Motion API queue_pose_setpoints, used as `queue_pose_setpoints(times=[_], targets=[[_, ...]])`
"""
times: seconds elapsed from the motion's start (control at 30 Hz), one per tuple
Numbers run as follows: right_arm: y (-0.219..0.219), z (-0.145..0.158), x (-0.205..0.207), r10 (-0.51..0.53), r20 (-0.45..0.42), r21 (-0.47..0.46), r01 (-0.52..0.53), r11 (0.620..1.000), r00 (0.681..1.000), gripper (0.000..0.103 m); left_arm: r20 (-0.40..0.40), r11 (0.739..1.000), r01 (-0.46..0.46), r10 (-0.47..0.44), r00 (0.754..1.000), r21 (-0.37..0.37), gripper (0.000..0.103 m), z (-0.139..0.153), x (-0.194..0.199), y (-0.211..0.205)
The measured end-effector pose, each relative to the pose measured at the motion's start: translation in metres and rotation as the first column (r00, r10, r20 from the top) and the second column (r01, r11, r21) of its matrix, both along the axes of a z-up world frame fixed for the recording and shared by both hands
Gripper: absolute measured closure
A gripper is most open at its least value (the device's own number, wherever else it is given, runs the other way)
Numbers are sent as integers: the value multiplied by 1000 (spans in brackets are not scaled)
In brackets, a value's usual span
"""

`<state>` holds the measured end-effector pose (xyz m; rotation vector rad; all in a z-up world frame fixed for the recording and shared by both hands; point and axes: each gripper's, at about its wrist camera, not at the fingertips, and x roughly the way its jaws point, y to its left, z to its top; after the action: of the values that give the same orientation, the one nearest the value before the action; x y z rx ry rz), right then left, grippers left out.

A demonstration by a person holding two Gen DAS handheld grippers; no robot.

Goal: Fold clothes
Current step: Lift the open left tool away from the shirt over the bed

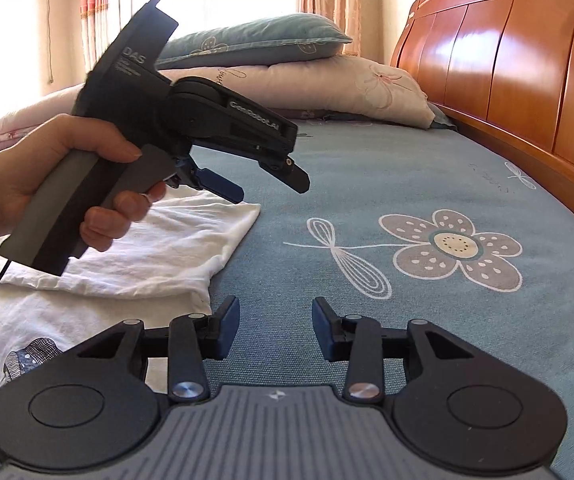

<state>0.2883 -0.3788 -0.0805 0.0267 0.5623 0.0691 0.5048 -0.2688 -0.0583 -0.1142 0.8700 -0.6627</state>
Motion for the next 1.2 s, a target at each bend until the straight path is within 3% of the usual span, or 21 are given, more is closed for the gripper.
queue_pose_setpoints(times=[0.23, 0.43, 0.57, 0.7, 0.8, 0.9, 1.07, 1.2], targets=[[1, 1, 0, -3, 3, 9, 3, 1000, 1000, 59, -59, 997, -22, 27, 998, 78, 25, -20, 0, 25], [2, 0, 2, -11, 4, -6, 11, 1000, 1000, 59, -30, 992, -113, 115, 993, 56, 25, -15, 15, 36], [1, -1, 4, -18, 1, 3, 18, 1000, 1000, 57, -49, 998, -45, 46, 998, 31, 24, -1, -6, 54], [3, -3, 5, -18, -5, -5, 18, 1000, 1000, 57, -77, 996, 3, 4, 997, 86, 22, -10, -19, 61], [5, -2, 5, -22, -6, -11, 22, 1000, 1000, 57, -46, 992, -32, 37, 998, 119, 22, -16, -12, 63], [6, -1, 4, -27, -1, -13, 27, 1000, 1000, 54, -53, 986, -109, 117, 992, 125, 23, -4, -6, 64], [4, 0, 3, -31, 9, -5, 31, 1000, 999, 53, -1, 995, 0, 0, 1000, 103, 21, 15, -43, 65], [1, 1, 2, -43, 8, 0, 43, 999, 999, 53, -17, 990, -3, 5, 1000, 138, 21, 1, -77, 78]])
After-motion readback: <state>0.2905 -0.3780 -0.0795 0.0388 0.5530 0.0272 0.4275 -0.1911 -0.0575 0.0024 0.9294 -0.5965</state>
